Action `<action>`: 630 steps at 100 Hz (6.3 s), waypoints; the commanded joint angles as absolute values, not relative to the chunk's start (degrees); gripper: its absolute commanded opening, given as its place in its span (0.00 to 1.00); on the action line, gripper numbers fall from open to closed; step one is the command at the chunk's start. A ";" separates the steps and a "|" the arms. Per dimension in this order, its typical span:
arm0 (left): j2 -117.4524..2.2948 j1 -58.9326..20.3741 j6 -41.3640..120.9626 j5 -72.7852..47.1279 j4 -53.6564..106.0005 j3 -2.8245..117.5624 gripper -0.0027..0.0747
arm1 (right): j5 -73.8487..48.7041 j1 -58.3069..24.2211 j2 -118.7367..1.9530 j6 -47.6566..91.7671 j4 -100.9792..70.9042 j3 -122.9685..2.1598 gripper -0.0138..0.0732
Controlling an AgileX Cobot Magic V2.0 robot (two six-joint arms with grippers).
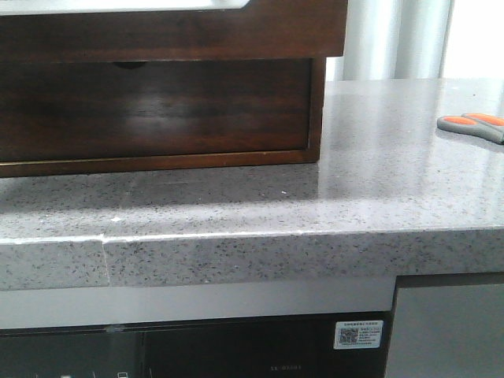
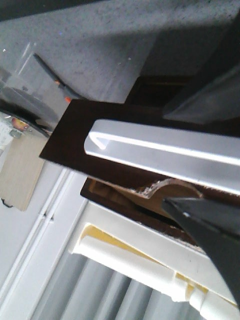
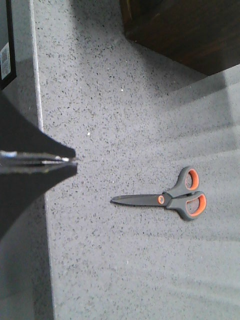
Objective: Put scissors in drawer with both arms
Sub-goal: 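Reach the right gripper down and grasp the grey-and-orange scissors, then lift the scissors with the right gripper and carry them over the drawer, then lower the scissors into the open drawer and open the right gripper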
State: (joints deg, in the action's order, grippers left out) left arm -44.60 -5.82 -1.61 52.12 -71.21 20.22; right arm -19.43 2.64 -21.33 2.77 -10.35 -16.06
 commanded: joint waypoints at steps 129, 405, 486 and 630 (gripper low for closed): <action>-26.44 -5.96 -25.64 46.80 -54.63 21.66 0.35 | -39.11 2.63 -75.73 2.88 1.12 -65.25 0.58; -26.44 -5.96 -25.64 43.59 -55.02 21.66 0.24 | -41.47 0.00 -79.70 20.39 -11.98 -86.45 0.02; -26.44 -5.96 -25.64 43.59 -55.02 21.66 0.24 | -35.58 -34.43 -75.36 46.04 -17.12 -91.19 0.02; -26.44 -5.96 -25.64 43.69 -55.02 21.66 0.24 | -32.84 -38.09 -88.47 48.59 -16.93 -91.19 0.31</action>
